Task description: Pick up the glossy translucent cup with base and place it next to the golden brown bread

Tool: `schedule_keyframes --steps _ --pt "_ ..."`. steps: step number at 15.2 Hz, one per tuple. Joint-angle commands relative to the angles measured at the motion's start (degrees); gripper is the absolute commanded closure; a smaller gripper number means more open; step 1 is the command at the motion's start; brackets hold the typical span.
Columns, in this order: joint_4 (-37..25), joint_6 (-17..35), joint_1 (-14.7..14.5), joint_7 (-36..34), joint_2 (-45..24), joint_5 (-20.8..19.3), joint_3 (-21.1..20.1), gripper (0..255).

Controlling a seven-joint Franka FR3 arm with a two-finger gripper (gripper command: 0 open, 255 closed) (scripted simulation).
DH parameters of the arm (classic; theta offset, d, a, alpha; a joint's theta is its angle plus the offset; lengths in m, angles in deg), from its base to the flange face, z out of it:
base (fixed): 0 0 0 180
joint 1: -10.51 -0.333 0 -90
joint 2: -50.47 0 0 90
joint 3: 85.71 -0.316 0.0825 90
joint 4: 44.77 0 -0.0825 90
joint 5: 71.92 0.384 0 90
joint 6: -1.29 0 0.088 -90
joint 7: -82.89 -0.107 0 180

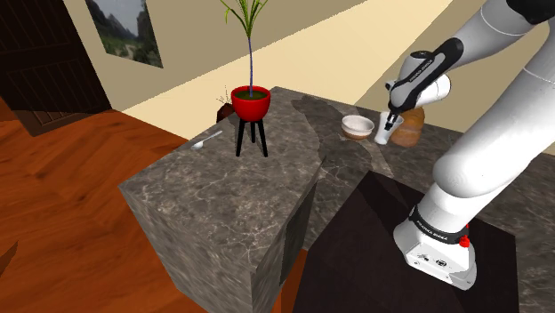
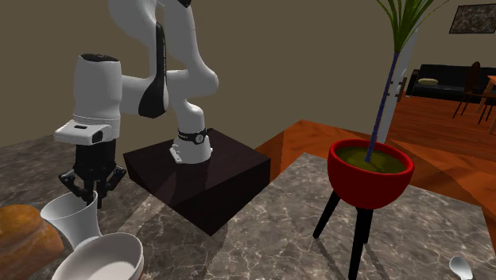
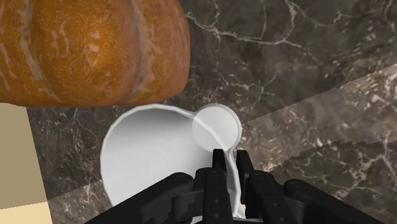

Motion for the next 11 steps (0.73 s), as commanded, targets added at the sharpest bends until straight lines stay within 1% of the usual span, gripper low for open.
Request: schedule_keyframes --steps 1,8,9,11 --pt "0.2 2.0 -0.2 0.4 -1.8 0.8 0.2 255" --pt "0.2 2.0 -0.1 0.4 -1.8 0.8 0.2 255" --pt "0.2 2.0 -0.1 0.4 -1.8 0.8 0.2 0" --pt "0.2 2.0 -0.1 0.4 -1.8 0.8 0.2 0"
